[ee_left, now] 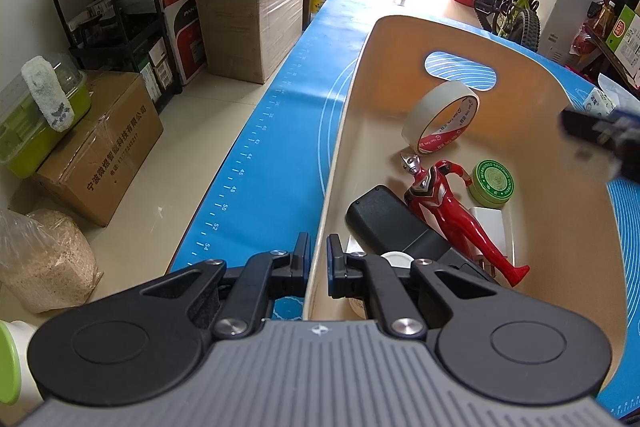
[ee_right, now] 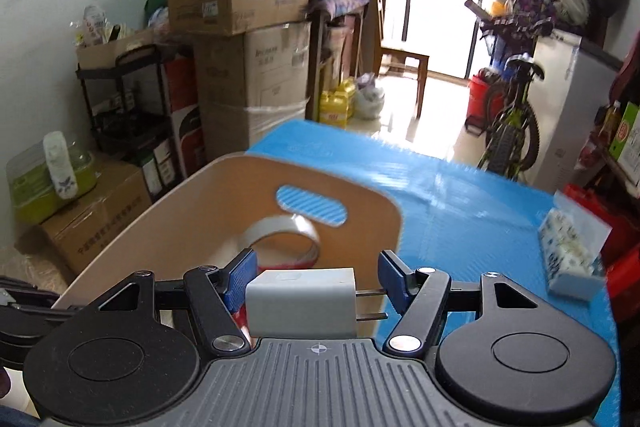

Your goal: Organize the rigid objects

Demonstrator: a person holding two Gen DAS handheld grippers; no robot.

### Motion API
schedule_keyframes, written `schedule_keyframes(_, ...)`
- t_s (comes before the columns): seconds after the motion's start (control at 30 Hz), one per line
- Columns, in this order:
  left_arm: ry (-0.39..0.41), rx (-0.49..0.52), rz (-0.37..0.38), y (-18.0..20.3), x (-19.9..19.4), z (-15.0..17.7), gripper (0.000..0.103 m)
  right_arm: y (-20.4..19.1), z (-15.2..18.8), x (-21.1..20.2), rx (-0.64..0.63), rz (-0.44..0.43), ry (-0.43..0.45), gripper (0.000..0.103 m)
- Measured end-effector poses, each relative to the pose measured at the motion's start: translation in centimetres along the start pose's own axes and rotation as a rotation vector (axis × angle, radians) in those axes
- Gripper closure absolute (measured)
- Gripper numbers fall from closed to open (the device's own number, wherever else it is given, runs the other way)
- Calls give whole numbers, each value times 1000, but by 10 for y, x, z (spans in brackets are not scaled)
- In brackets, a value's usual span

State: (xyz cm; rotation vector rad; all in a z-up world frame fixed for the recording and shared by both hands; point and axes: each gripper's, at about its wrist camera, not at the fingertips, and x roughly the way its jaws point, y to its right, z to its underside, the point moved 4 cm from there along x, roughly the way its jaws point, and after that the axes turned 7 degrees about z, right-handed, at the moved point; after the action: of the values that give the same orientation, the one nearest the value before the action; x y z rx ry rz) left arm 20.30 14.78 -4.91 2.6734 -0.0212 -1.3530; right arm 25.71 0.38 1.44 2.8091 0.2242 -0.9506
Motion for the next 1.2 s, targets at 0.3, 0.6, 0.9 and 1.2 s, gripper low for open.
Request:
schedule_keyframes(0.3,6,-1,-7,-1,-1,0,94,-21,38,24,-44,22,-128,39)
schedule_keyframes(0.6,39,6,-23,1,-9,-1,86,-16,24,-3,-15,4,-96,18)
schedule_keyframes(0.9,117,69,-35,24,-44,-7,23,20,25,-55,49,43,-43,3)
schedule_keyframes(1.2,166,114,-5,63,-89,0,18,67,35,-113,131,108,-18,3)
